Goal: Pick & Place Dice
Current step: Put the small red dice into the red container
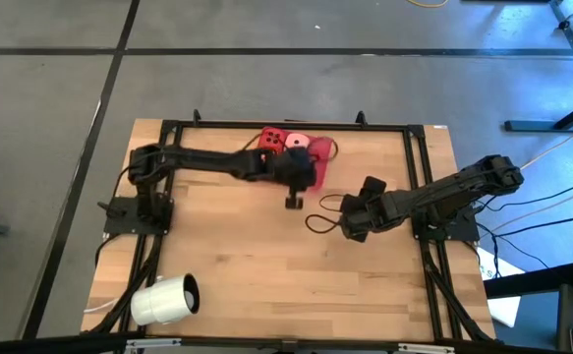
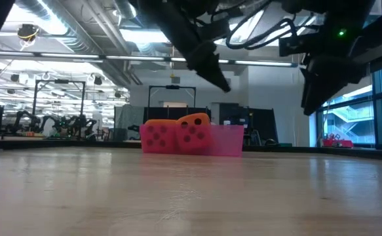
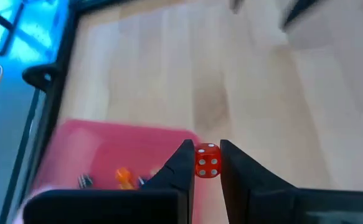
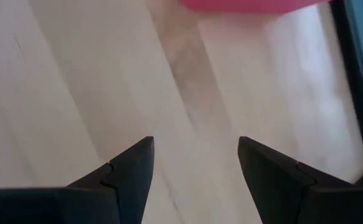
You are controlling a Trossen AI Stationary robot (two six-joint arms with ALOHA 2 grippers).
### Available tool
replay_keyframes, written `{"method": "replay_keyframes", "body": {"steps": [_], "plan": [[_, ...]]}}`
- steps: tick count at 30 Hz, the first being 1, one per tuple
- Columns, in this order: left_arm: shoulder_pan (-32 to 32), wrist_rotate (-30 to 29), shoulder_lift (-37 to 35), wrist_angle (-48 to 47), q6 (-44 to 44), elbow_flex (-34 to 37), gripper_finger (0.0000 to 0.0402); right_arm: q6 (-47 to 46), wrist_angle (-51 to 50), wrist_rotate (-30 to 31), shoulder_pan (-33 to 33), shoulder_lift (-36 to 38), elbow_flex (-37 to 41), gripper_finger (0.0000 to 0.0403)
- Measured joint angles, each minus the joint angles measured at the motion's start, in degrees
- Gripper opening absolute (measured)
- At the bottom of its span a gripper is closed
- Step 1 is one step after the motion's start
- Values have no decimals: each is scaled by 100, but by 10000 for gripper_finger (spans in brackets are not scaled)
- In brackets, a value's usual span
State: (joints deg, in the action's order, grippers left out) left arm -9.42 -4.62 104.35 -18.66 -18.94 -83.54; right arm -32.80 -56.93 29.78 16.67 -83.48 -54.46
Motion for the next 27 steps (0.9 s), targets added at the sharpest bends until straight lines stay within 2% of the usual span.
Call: {"method": "replay_keyframes", "body": {"steps": [4,14,27], "plan": [[-452,318,186,392,-61,8,42,-6,204,319,4,0,0,233],[-1182,980,538,484,19,8,71,436,674,798,0,0,0,233],[-1162,1204,772,916,-534,6,128,820,894,988,-81,0,0,233]]}}
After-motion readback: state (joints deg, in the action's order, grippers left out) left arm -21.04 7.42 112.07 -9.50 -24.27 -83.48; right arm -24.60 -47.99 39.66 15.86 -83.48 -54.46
